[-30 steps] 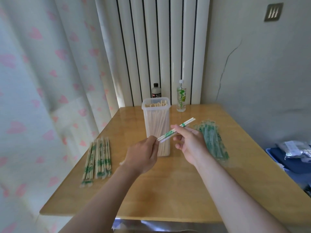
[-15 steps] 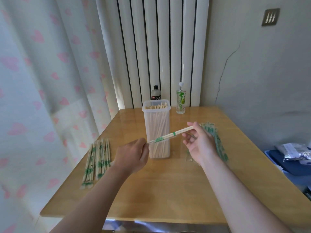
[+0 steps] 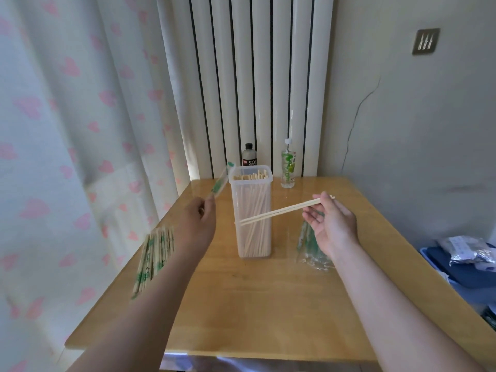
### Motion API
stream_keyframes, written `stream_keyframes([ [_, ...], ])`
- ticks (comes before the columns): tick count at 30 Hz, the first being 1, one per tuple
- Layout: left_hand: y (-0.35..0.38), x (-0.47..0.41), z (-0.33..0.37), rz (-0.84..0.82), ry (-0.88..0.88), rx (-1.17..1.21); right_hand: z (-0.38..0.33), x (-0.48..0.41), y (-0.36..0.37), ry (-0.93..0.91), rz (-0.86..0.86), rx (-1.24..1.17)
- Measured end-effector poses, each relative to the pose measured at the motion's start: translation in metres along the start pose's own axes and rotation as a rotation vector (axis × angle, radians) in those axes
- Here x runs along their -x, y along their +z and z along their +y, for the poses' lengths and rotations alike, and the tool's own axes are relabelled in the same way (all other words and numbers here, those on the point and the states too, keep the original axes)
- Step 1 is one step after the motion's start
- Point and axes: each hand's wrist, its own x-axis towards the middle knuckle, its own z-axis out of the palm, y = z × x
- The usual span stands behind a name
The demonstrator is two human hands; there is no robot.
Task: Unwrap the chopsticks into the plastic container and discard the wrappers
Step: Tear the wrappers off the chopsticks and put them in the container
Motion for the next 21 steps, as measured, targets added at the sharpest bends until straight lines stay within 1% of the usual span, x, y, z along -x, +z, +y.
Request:
stream_keyframes([
  [5,0.009,-0.007,0.027,-0.027,-0.041,0.137,-0.047,0.007,0.042,-0.119,-0.045,-0.027],
  [8,0.012,-0.012,0.034,-0.037,-0.056,0.205,-0.072,0.002,0.070,-0.263,-0.048,0.072],
  [11,0.014,-0.016,0.039,-0.038,-0.062,0.249,-0.085,-0.008,0.094,-0.464,-0.038,0.266],
  [13,0.014,-0.020,0.039,-0.035,-0.056,0.248,-0.087,-0.013,0.108,-0.596,-0.047,0.439],
  [17,0.015,-0.023,0.034,-0.049,-0.063,0.284,-0.073,-0.016,0.130,-0.819,-0.183,0.806],
  [19,0.017,-0.024,0.031,-0.058,-0.081,0.294,-0.061,-0.014,0.138,-0.897,-0.247,0.961],
  [21,0.018,-0.025,0.026,-0.064,-0.092,0.292,-0.047,-0.012,0.144,-0.934,-0.298,1.069],
])
